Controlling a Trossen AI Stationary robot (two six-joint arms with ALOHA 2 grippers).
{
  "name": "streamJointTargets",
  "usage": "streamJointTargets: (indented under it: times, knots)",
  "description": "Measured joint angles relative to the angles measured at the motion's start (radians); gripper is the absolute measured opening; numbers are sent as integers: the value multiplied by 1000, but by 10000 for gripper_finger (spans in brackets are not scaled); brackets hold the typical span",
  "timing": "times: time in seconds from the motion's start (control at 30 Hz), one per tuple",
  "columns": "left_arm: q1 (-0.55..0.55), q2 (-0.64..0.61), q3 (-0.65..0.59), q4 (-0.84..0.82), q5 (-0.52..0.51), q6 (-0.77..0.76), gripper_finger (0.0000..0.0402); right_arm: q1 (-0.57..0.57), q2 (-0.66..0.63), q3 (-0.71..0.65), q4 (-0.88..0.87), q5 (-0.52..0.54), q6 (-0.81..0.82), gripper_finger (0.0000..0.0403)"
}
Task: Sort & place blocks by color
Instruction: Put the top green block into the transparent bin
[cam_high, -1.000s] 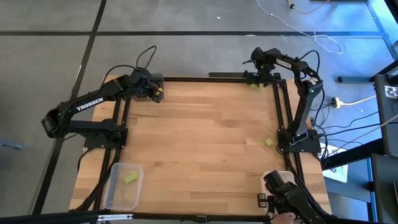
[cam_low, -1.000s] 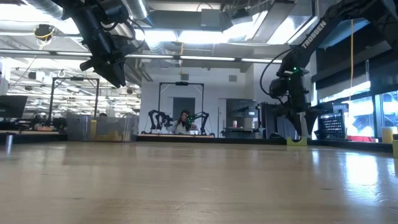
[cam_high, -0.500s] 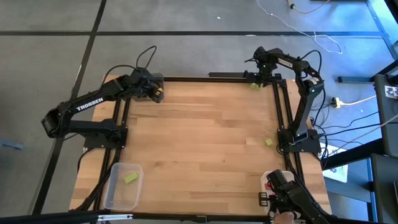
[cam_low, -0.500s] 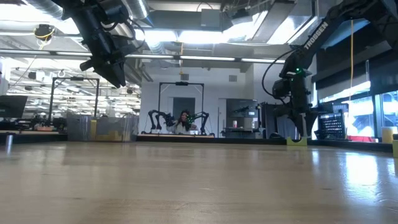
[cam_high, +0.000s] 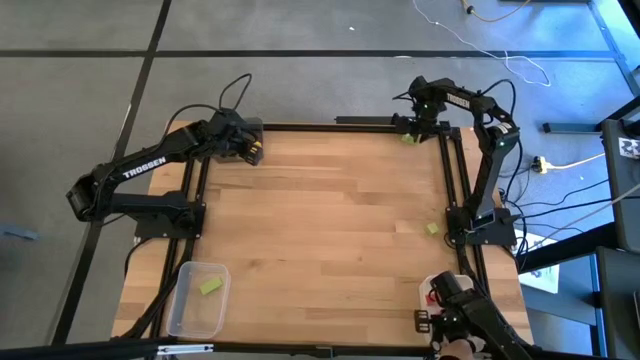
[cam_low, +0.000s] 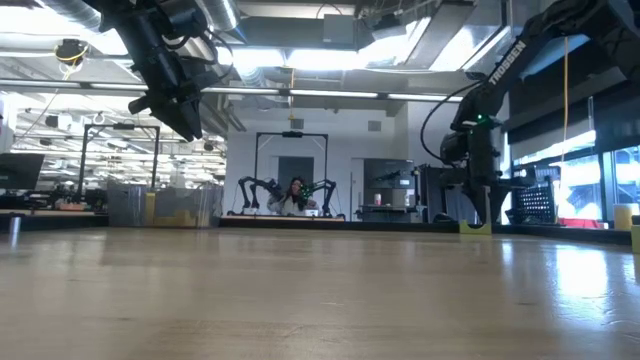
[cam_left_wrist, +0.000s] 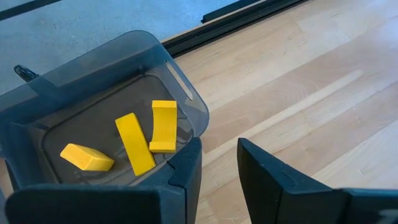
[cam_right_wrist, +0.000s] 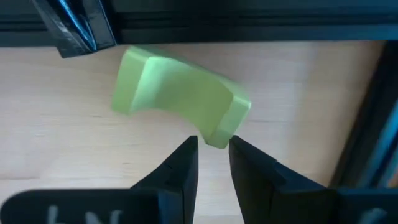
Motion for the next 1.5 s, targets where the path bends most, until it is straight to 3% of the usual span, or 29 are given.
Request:
streamJointTargets:
  times: [1.0, 1.3, 1.5]
  knots:
    - [0, 0, 0, 0, 0, 2, 94, -32, 4, 3, 40, -59, -77, 90]
    - [0, 0, 0, 0, 0, 2, 94, -31, 2, 4, 61, -83, -83, 26]
    - [0, 0, 0, 0, 0, 2, 94, -31, 1, 4, 69, -87, -127, 28]
